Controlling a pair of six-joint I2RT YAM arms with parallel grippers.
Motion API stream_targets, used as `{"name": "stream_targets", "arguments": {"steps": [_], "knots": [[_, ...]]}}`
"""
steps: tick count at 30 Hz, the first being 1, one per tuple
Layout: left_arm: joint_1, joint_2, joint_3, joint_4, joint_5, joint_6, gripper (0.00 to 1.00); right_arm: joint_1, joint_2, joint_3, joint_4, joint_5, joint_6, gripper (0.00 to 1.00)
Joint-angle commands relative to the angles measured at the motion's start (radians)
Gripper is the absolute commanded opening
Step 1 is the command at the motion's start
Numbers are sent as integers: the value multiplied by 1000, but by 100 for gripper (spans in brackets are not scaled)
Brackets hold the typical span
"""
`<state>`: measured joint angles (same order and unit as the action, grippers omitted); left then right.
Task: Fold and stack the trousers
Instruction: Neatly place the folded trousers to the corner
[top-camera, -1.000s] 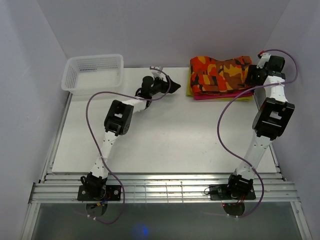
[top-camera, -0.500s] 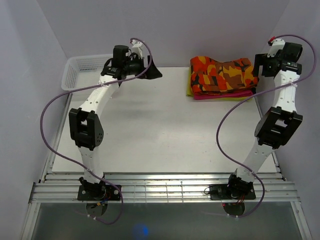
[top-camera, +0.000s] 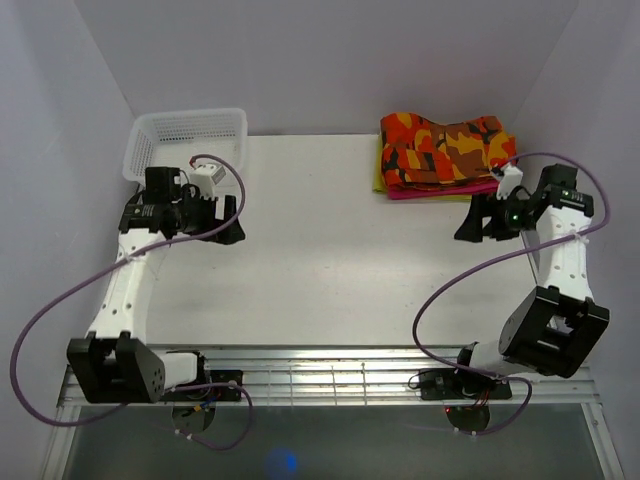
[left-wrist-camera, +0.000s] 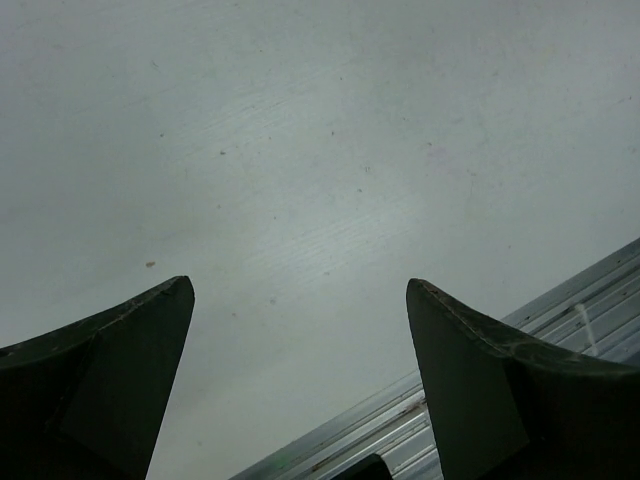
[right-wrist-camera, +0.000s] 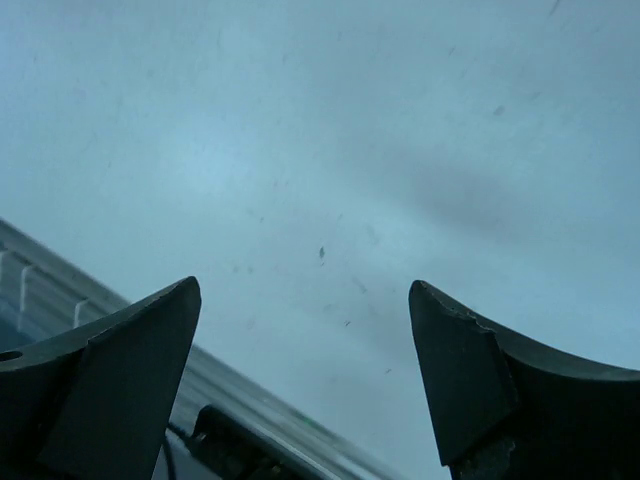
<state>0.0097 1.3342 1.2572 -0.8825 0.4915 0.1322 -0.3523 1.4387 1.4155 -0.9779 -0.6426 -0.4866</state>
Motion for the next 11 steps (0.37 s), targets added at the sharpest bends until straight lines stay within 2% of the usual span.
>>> {"name": "stream_targets", "arguments": {"steps": [1,6,11], "knots": [[-11,-166,-117,-16,-68,119,98,15,-127,-208,19,-54,0,90],[-11,-211,-200,-30,-30,98,98,33,-253,-366,73,-52,29,90],[-11,-236,-187,-1,7,78,98,44,-297,-391,59,-37,19,90]]}}
